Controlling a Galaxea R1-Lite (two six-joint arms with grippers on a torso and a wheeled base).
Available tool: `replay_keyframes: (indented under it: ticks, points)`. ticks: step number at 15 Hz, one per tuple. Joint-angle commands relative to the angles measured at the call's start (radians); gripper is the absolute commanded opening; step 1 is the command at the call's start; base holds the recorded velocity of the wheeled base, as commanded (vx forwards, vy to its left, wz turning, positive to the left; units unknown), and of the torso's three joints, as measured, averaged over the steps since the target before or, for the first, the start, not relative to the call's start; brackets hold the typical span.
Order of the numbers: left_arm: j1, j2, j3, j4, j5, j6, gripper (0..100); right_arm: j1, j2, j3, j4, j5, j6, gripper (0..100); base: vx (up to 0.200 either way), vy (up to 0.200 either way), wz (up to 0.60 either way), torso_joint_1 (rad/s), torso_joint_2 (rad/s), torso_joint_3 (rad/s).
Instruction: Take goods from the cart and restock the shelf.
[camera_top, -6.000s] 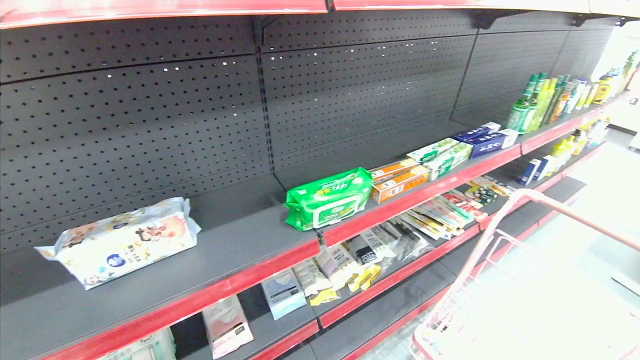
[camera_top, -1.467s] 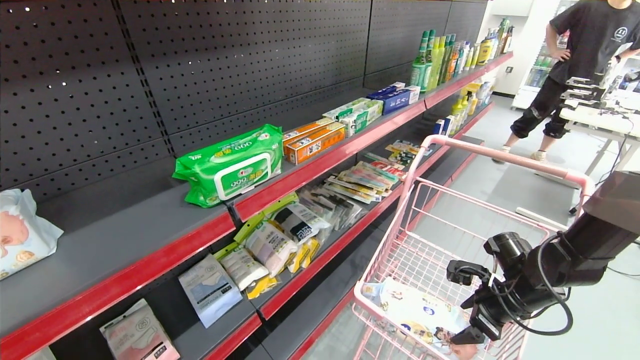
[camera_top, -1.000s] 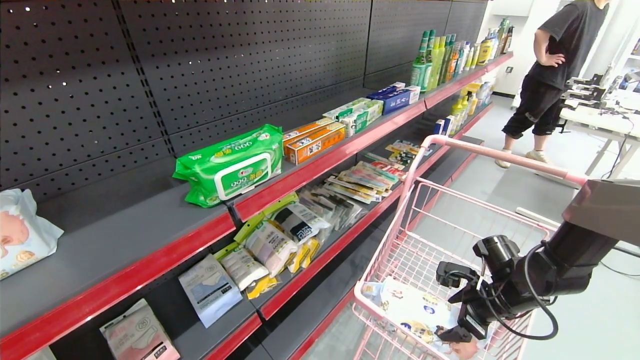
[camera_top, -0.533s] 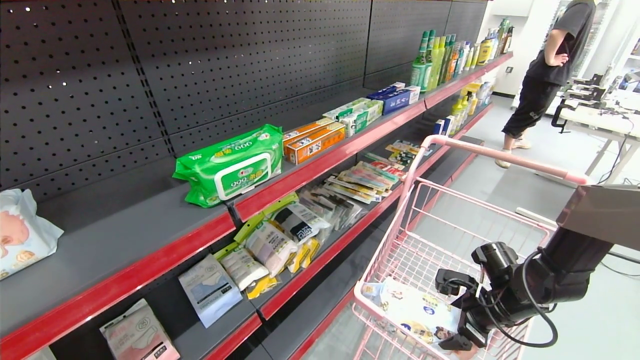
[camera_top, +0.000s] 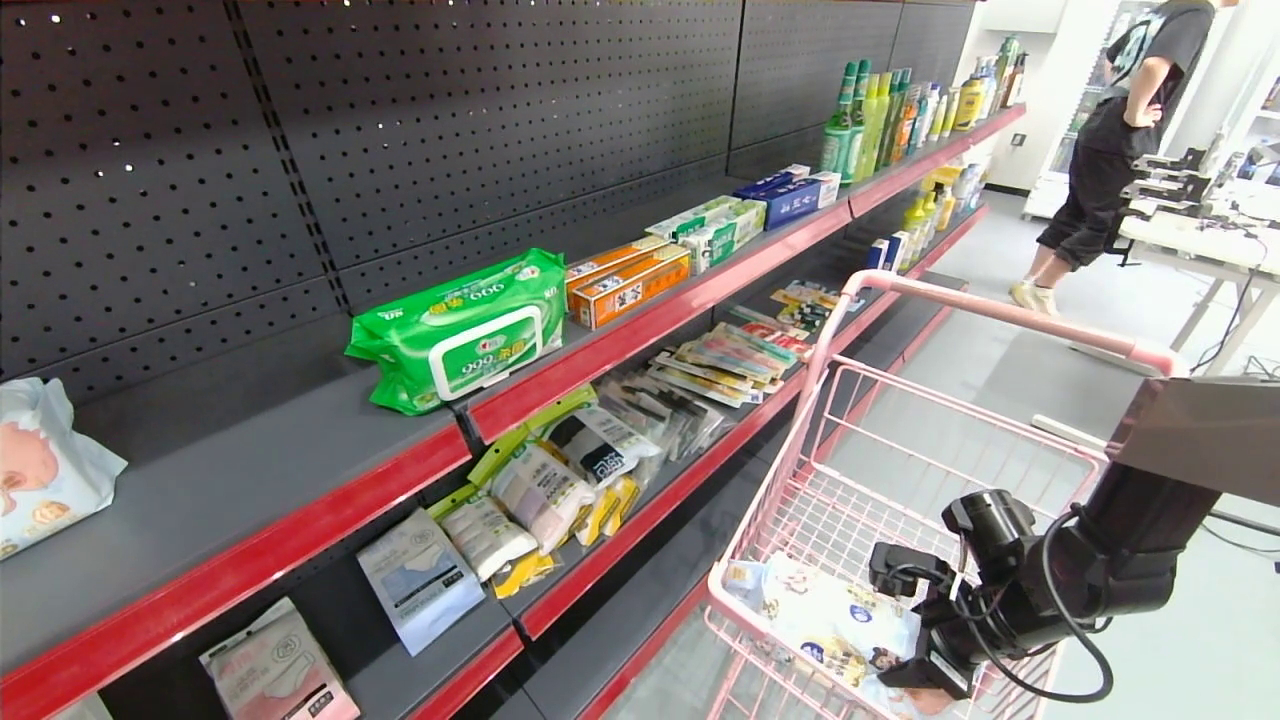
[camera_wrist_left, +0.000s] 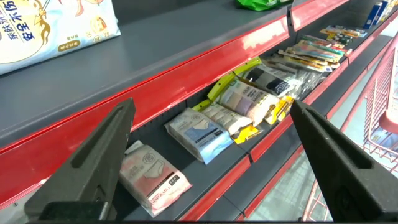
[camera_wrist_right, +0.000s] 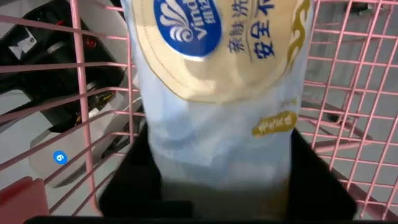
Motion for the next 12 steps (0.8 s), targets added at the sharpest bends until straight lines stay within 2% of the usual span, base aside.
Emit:
replay_keyframes:
  ticks: [1, 2, 3, 5, 6, 10, 11, 12]
  points:
    - [0.000, 0.000, 0.000, 0.000, 0.000, 0.000, 100, -0.001, 0.000, -0.005, 0.000, 0.001, 0.007, 0, 0.000, 0.000, 0.00, 0.000, 0.00, 0.000]
    - [0.000, 0.000, 0.000, 0.000, 0.000, 0.000, 100, -0.001, -0.006, -0.020, -0.003, 0.001, 0.040, 0, 0.000, 0.000, 0.00, 0.000, 0.00, 0.000]
    - [0.000, 0.000, 0.000, 0.000, 0.000, 0.000, 100, 0.004, -0.043, -0.025, -0.003, -0.004, 0.135, 0, 0.000, 0.000, 0.00, 0.000, 0.00, 0.000]
    - [0.000, 0.000, 0.000, 0.000, 0.000, 0.000, 100, 0.034, -0.127, -0.048, 0.000, -0.006, 0.341, 0, 0.000, 0.000, 0.00, 0.000, 0.00, 0.000]
    - [0.000, 0.000, 0.000, 0.000, 0.000, 0.000, 100, 0.051, -0.214, -0.074, 0.002, -0.030, 0.502, 0, 0.000, 0.000, 0.00, 0.000, 0.00, 0.000]
    - [0.000, 0.000, 0.000, 0.000, 0.000, 0.000, 100, 0.050, -0.397, -0.092, 0.008, -0.162, 0.689, 0, 0.000, 0.000, 0.00, 0.000, 0.00, 0.000]
    - [0.000, 0.000, 0.000, 0.000, 0.000, 0.000, 100, 0.048, -0.420, -0.091, 0.009, -0.176, 0.704, 0, 0.000, 0.000, 0.00, 0.000, 0.00, 0.000]
    - [0.000, 0.000, 0.000, 0.000, 0.000, 0.000, 100, 0.042, -0.494, -0.092, 0.012, -0.245, 0.718, 0, 0.000, 0.000, 0.00, 0.000, 0.00, 0.000]
